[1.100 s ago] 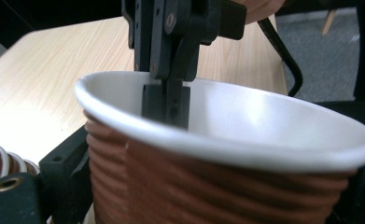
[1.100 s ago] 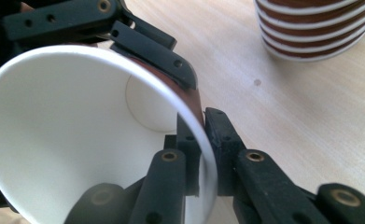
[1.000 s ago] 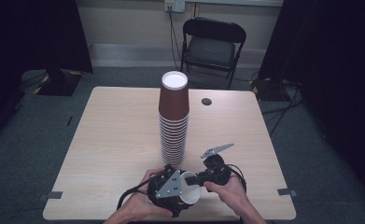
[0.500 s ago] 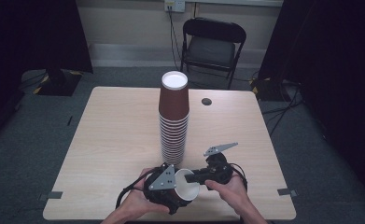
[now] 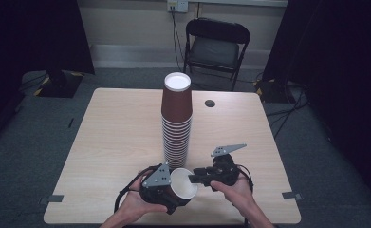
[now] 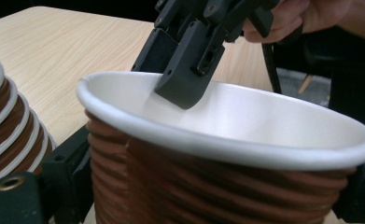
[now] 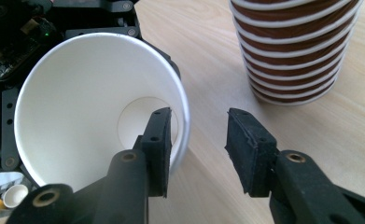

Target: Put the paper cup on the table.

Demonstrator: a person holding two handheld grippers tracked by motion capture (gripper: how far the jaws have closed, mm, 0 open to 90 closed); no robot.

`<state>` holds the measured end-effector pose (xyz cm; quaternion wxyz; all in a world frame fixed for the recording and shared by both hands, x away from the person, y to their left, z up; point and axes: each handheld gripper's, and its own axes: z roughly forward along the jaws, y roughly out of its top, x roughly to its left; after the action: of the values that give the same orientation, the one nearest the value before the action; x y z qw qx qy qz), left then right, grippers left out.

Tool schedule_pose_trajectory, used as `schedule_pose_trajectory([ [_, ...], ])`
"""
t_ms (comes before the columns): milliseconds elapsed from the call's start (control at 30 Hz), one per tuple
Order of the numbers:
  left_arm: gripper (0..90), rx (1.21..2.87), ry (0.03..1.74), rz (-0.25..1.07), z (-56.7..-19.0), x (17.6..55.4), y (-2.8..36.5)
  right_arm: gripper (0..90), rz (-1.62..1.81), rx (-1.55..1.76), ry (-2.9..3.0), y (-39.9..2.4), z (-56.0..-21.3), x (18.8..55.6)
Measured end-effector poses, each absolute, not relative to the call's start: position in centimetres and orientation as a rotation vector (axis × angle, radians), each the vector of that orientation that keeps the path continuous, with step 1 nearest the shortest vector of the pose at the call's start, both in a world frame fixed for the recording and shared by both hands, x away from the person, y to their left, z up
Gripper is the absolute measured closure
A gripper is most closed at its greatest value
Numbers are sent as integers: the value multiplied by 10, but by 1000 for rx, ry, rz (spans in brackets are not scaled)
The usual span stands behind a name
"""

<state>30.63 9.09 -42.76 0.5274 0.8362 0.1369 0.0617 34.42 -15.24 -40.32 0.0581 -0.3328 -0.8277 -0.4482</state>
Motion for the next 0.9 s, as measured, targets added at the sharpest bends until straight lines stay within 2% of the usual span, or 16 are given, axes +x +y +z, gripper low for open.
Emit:
schedule_pose_trajectory([
  [267,93,1983,361,145,-428,305,98,562,-1418,-995,-2498,-155,-401,344],
  [567,93,1923,472,110,-426,301,110,458,-1575,-1026,-2505,-168,-394,340],
  [900,93,1869,589,171,-416,308,139,448,-1590,-1110,-2531,-187,-398,343],
])
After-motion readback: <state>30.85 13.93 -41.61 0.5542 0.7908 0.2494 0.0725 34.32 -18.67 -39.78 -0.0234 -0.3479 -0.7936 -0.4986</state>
